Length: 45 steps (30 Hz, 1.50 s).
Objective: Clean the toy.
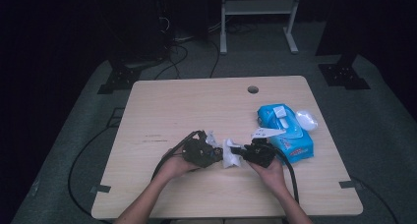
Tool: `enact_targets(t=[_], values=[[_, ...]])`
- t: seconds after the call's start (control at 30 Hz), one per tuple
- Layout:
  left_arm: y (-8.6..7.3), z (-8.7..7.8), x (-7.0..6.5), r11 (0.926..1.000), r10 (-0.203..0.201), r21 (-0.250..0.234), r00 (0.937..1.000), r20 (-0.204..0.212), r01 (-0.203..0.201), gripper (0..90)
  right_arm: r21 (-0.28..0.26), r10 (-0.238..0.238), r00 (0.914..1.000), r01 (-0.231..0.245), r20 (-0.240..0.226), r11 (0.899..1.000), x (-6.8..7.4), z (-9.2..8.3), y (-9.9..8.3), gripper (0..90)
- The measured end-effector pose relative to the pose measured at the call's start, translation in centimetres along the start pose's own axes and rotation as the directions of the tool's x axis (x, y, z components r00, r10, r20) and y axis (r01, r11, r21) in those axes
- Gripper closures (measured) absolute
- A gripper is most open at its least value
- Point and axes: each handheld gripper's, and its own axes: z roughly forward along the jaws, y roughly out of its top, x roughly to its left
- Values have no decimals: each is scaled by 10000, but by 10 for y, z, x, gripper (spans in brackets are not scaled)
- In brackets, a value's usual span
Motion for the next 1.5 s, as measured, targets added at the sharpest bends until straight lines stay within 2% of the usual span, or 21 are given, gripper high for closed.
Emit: enact_targets(t=[0.03,0.13,0.23,0.33,0.43,0.5,0.6,0.67,0.73,0.8,0.9,0.97,1.03,1.1,1.2,1.27,1.33,1.43,1.5], values=[[0,-1,-1,10000,-39,-71,10000,54,39,568,-34,-5,10000,5,-93,10000,0,-1,1,830],[1,-4,-7,9990,325,-319,9994,113,-321,568,-328,38,9988,-54,-489,9994,3,-5,7,829],[6,-9,-12,9965,501,-667,9987,60,-496,569,-591,-63,9949,3,-1007,9983,9,-7,15,829],[8,-17,-13,9924,554,-1091,9984,-107,-562,569,-637,-391,9954,336,-870,9974,13,-10,18,829],[6,-24,-11,9871,275,-1584,9995,134,-250,569,-615,-288,9980,253,-559,9978,8,-14,16,830],[5,-24,-11,9869,307,-1586,9995,119,-284,569,-662,-87,9976,41,-692,9978,4,-15,14,830],[4,-20,-11,9871,250,-1585,9993,270,-204,569,-479,-208,9983,182,-546,9987,7,-14,14,830],[3,-18,-11,9870,249,-1592,9994,248,-207,569,-779,-150,9964,84,-835,9969,9,-15,16,831],[2,-18,-11,9834,139,-1814,9994,324,-78,570,-976,-354,9941,254,-1022,9949,15,-17,20,831],[0,-21,-11,9780,66,-2084,9997,237,-15,569,-997,-550,9940,455,-949,9940,18,-17,23,832],[-4,-27,-8,9674,-110,-2526,9994,317,186,570,-1000,-291,9963,210,-805,9948,11,-18,21,832],[-6,-29,-7,9623,-157,-2707,9991,406,261,570,-1054,64,9961,-157,-876,9943,4,-18,17,832],[-7,-30,-7,9554,-241,-2932,9989,406,350,570,-921,190,9971,-258,-738,9954,1,-16,12,832],[-8,-30,-6,9554,-268,-2925,9984,491,401,570,-974,425,9953,-510,-870,9939,-1,-15,9,832],[-7,-28,-8,9592,-154,-2814,9986,510,292,570,-1110,381,9949,-484,-935,9926,0,-17,12,833],[-7,-28,-8,9546,-194,-2960,9986,498,333,570,-1386,399,9920,-565,-1195,9887,2,-20,16,833],[-7,-29,-7,9505,-231,-3084,9984,515,379,570,-1425,324,9929,-487,-1148,9886,3,-20,17,832],[-9,-32,-5,9416,-346,-3325,9975,619,533,570,-1233,606,9923,-739,-1080,9896,-3,-17,11,832],[-9,-34,-4,9388,-351,-3400,9974,636,547,570,-946,785,9910,-889,-1083,9915,-7,-12,4,833]])
